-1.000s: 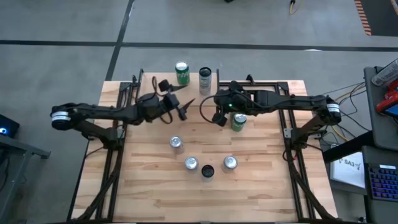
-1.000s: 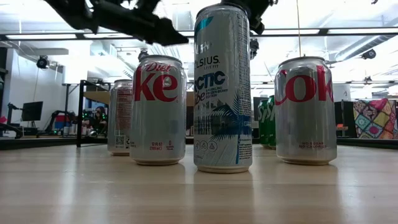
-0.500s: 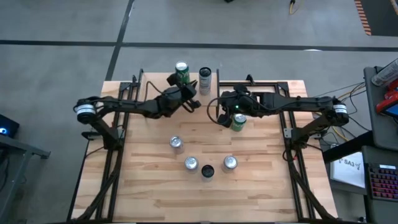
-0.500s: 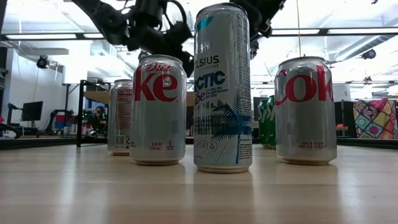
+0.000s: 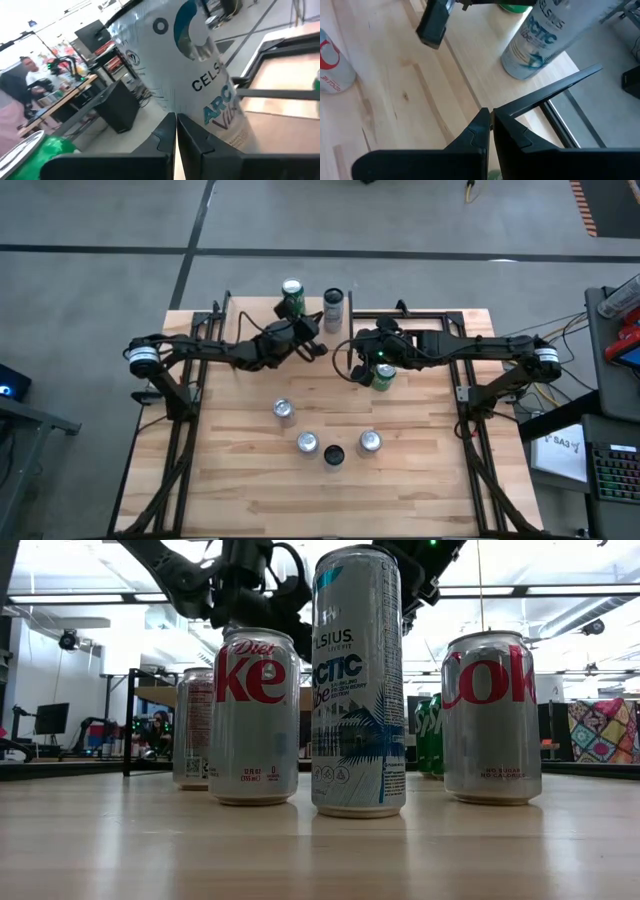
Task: Place canned beverage on shelf
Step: Put the top white-blue soda can on the shelf
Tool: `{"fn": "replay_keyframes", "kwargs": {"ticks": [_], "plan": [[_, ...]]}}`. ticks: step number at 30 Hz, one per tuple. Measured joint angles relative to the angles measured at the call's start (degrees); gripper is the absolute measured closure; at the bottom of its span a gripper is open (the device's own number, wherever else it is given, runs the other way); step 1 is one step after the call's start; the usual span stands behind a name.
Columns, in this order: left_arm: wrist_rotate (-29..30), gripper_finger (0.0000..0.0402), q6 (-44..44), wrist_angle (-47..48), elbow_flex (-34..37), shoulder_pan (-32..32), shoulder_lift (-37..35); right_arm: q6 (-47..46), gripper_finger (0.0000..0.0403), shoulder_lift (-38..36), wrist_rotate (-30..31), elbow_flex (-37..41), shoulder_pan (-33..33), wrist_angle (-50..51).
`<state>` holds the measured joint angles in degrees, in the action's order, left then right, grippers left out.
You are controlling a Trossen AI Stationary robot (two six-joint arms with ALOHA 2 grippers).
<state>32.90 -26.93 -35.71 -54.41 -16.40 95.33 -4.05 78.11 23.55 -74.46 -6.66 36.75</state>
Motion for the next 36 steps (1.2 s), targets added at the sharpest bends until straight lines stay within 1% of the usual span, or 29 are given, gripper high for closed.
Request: {"fn": "replay_keyframes", "kwargs": {"ticks": [7, 12, 18, 21, 23, 25, 28, 30, 33, 36], "plan": [[1.8, 0.0401, 0.3, 0.2, 0.0, 0.1, -0.1, -0.6, 0.039, 0.0, 0.0, 0.0, 0.0, 0.0], [2.6, 0.0401, 0.3, 2.4, 0.2, 1.2, -2.1, -2.1, 0.039, 0.0, 0.0, 0.0, 0.0, 0.0], [2.5, 0.0402, 0.5, 3.7, 3.4, 2.9, -8.3, -4.9, 0.039, 0.0, 0.0, 0.5, 0.0, -0.7], [1.2, 0.0402, 1.1, 3.7, 6.8, 4.5, -13.5, -5.1, 0.039, 0.0, -0.1, 2.1, 0.0, -4.9], [-1.6, 0.0402, 1.6, 3.4, 9.7, 5.6, -17.8, -4.9, 0.039, 0.0, -1.7, 3.9, 0.0, -9.5], [-5.7, 0.0402, 2.1, 3.4, 13.0, 6.8, -22.3, -4.9, 0.039, 0.0, -3.8, 6.0, 0.0, -15.3], [-11.0, 0.0402, 3.4, 3.4, 18.0, 8.5, -28.6, -4.3, 0.039, 0.0, -4.1, 9.9, 0.0, -26.7], [-12.5, 0.0402, 5.3, 3.1, 21.2, 9.2, -32.4, -4.7, 0.039, 0.0, -4.1, 12.9, -0.1, -36.8], [-12.8, 0.0401, 8.1, 2.5, 25.5, 10.0, -37.3, -4.9, 0.039, 0.9, -4.0, 17.2, -0.3, -53.5], [-12.9, 0.0401, 8.8, 2.3, 28.8, 10.5, -41.5, -4.9, 0.039, 2.8, -3.9, 19.1, -0.3, -64.5]]}}
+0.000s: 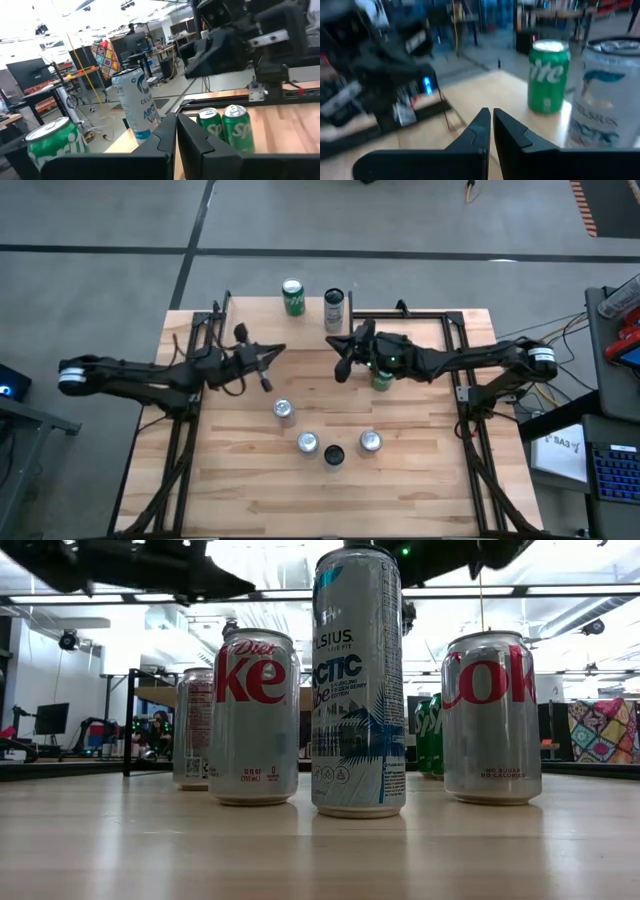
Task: Place canned beverage on shelf
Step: Put the top white-blue soda can on the shelf
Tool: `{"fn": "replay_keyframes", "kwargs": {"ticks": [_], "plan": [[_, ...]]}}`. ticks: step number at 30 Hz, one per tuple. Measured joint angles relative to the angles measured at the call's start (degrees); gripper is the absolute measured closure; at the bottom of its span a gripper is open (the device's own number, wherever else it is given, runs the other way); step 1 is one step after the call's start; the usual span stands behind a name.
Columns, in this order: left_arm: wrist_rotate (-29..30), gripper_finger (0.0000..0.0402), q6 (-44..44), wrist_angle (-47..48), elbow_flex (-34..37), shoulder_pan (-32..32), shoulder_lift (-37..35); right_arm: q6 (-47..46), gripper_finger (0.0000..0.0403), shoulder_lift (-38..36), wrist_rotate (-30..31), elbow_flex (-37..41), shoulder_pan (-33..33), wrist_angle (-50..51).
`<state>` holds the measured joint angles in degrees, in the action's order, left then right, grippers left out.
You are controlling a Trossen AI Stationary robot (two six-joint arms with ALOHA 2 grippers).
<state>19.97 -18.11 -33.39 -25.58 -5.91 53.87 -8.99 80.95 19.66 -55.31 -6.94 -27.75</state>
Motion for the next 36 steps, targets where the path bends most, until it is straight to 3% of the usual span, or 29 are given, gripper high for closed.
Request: {"fn": "replay_keyframes", "kwargs": {"ticks": [3, 7, 18, 36], "plan": [[-0.1, 0.0401, 0.0, 0.0, 2.5, 0.0, -3.4, -0.3, 0.039, 1.9, 0.3, -1.2, 0.0, -2.5], [-0.1, 0.0401, -0.1, 0.4, 5.0, 0.0, -7.5, -0.9, 0.039, 5.2, 2.1, -7.2, 0.0, 2.5], [-0.2, 0.0401, 3.0, 4.0, 7.9, 0.1, -15.9, -4.2, 0.039, 15.1, 21.1, -27.0, 0.0, 31.6], [-0.7, 0.0401, 4.1, 8.7, 7.8, 0.1, -20.3, -8.3, 0.039, 18.6, 24.1, -31.3, -1.6, 31.7]]}}
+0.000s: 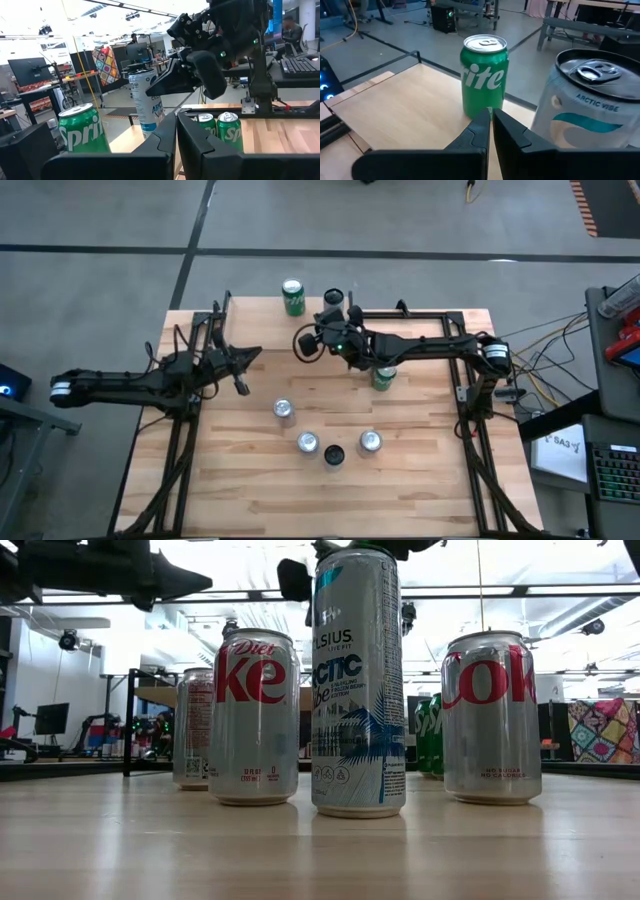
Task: Place canned beverage on shelf
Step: Put the top white-blue soda can on the shelf
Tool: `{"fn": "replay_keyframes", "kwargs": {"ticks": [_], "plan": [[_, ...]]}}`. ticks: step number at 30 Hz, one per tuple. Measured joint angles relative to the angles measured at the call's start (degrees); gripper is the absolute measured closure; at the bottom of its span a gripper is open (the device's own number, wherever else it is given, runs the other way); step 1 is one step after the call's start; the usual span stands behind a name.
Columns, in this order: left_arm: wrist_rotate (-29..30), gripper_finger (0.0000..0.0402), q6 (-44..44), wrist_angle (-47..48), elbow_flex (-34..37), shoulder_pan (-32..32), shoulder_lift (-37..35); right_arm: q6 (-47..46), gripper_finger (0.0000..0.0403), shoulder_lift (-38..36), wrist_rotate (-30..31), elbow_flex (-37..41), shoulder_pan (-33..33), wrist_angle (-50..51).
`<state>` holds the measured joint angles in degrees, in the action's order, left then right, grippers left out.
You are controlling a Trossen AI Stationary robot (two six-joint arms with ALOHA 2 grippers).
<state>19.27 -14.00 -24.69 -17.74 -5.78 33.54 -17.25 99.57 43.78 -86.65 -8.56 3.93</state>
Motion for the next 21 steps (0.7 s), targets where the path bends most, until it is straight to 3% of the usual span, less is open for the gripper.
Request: {"fn": "replay_keyframes", "kwargs": {"ticks": [21], "plan": [[0.0, 0.0401, 0.0, 0.3, 0.0, 0.0, -0.2, -0.9, 0.039, 0.0, 4.3, 0.0, -0.8, 0.2]]}}
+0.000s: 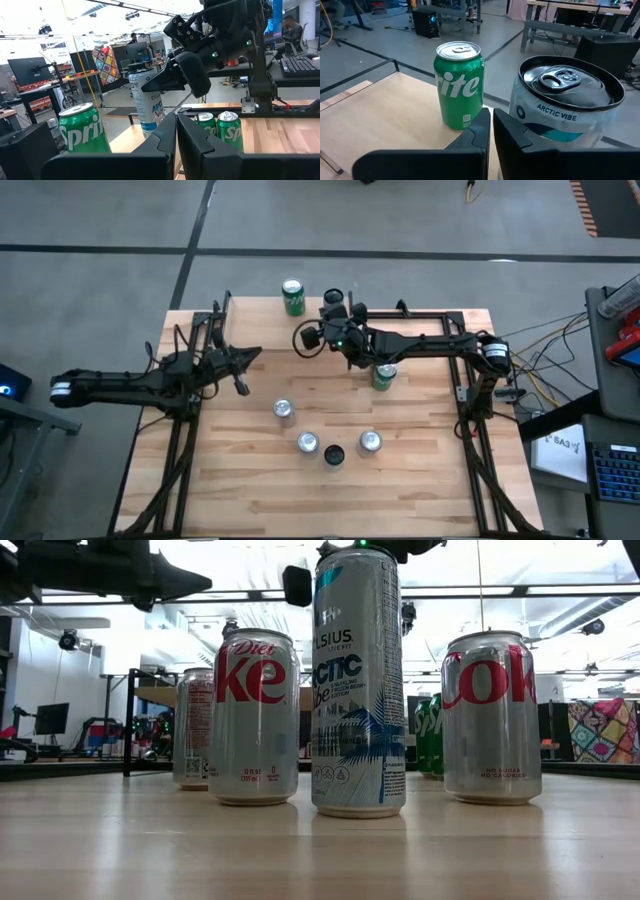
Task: Place canned beverage on shelf
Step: Put the top white-blue soda can on the shelf
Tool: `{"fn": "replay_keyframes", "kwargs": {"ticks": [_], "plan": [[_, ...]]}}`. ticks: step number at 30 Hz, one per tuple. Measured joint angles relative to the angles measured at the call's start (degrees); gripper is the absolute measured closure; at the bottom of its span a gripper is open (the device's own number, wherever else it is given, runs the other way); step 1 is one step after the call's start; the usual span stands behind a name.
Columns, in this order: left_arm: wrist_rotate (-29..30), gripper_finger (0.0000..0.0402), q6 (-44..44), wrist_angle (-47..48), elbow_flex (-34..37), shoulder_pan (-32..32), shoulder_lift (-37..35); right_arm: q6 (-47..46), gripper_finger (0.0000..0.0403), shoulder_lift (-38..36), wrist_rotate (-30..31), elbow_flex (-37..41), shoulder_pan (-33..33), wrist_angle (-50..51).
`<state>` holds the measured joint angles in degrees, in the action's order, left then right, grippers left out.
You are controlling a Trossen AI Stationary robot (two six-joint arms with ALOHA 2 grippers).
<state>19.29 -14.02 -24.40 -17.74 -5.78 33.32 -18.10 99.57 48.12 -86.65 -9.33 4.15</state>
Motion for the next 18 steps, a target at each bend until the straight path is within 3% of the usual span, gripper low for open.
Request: {"fn": "replay_keyframes", "kwargs": {"ticks": [18], "plan": [[-0.4, 0.0402, 1.5, 0.0, 0.0, 0.0, -0.1, -2.4, 0.039, -1.5, 0.0, 0.0, -0.2, 1.2]]}}
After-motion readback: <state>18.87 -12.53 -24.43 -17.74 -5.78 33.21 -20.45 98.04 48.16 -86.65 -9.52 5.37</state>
